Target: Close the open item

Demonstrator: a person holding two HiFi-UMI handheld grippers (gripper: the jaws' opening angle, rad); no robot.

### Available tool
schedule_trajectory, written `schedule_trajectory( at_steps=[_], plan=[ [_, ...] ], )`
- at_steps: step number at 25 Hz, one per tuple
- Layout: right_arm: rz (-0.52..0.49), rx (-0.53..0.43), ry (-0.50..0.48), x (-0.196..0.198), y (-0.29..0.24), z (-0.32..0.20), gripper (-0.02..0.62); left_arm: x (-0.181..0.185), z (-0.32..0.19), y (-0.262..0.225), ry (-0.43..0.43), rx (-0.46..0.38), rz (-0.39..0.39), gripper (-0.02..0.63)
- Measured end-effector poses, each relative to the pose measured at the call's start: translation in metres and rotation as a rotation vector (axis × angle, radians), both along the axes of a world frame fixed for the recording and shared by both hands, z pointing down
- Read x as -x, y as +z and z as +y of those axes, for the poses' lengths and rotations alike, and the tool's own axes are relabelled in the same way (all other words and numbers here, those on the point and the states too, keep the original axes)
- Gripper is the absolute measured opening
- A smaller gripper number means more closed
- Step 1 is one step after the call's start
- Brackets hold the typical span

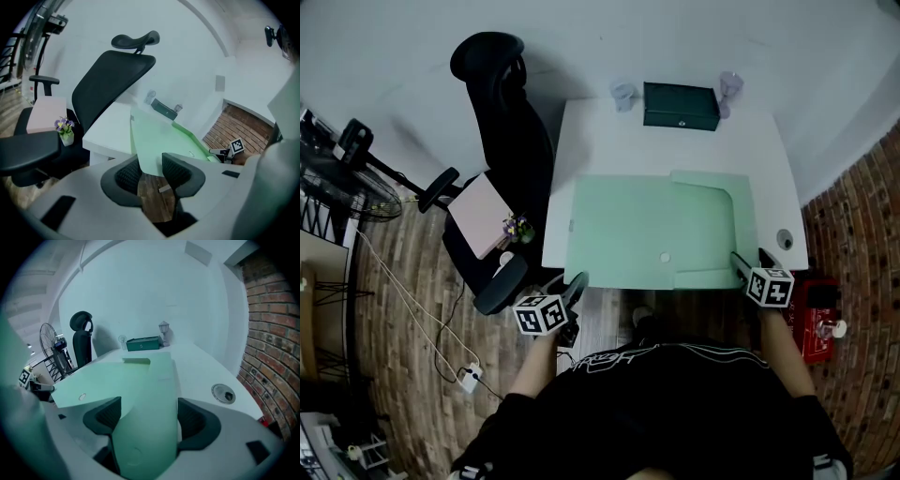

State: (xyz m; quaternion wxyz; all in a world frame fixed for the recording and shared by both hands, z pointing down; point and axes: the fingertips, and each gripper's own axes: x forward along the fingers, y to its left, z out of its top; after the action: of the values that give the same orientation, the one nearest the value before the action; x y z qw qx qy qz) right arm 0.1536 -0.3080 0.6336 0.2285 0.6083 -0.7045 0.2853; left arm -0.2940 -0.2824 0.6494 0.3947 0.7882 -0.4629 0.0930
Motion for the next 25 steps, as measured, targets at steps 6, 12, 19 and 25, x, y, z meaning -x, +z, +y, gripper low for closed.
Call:
schedule_trajectory(
  at_steps=[6, 12, 19, 25],
  plan=[
    [-0.026, -0.107, 0.034, 0.002, -0.027, -0.002, 0.386, -0.004, 0.002, -0.032, 0.015, -0.086, -0.039, 0.129],
    [-0.096, -0.184, -0.033, 0.032, -0.065, 0.017, 0.307, -0.017, 0.004, -0.072, 0.033, -0.173, -0.056, 0.110],
    [-0.188, -0.269, -0.105, 0.065, -0.102, 0.065, 0.097, -0.042, 0.010, -0.120, 0.081, -0.294, -0.031, 0.097],
    [-0.222, -0.307, -0.105, 0.072, -0.108, 0.107, 0.005, -0.064, 0.017, -0.143, 0.134, -0.364, -0.063, 0.095]
  ],
)
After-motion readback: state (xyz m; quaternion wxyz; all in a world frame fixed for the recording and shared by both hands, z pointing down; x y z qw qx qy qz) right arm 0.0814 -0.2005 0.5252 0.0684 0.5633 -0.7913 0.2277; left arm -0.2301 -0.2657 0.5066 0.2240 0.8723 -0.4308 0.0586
